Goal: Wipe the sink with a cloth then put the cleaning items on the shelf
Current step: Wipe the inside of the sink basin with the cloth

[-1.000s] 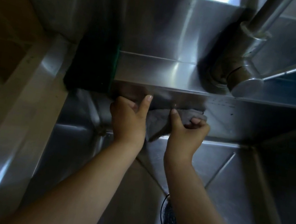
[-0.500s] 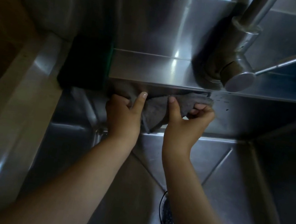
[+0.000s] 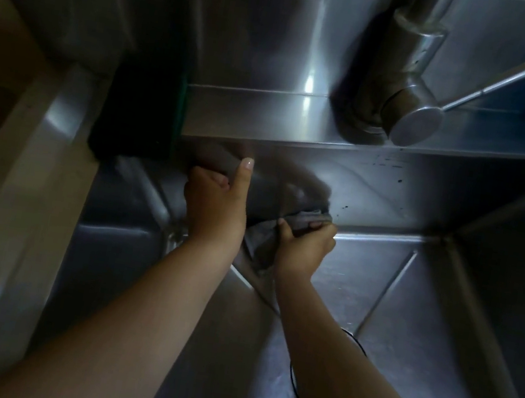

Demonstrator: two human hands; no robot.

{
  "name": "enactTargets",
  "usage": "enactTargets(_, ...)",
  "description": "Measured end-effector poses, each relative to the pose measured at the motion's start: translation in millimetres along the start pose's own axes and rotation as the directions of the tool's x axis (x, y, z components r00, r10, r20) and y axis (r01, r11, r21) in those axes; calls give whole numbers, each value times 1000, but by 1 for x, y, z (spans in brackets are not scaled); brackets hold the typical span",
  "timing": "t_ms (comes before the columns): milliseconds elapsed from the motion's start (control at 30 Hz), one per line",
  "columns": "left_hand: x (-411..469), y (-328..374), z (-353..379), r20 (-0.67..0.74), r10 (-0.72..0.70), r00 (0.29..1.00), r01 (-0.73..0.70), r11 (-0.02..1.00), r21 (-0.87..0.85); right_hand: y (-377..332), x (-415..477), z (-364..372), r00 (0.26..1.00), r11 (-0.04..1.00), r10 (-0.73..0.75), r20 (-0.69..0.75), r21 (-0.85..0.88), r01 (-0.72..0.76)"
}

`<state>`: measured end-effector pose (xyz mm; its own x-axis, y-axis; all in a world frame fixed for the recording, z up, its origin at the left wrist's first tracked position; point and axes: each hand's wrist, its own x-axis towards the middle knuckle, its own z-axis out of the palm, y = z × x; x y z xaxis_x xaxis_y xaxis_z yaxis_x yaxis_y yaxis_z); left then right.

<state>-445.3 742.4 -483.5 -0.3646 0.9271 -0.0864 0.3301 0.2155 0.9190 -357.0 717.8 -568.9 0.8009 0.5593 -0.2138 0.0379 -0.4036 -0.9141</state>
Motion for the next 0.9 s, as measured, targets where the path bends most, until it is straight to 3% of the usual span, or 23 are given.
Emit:
enactTargets(233, 2, 1, -2, 39, -26, 999, 24, 999, 40, -14, 4, -20, 993, 997, 69, 100, -54, -64)
enactTargets(567, -15, 15, 4, 111, -47, 993, 44, 999, 29, -56, -8, -67, 996, 956, -75, 39, 288, 61)
enactTargets(767, -37, 23, 20, 149, -34, 988, 38, 999, -26, -78, 6, -96, 990, 924, -144, 11, 360, 130)
enactTargets(900, -47, 24, 34, 138, -38, 990, 39, 999, -1, -83, 14, -113, 986, 909, -151, 75, 403, 109)
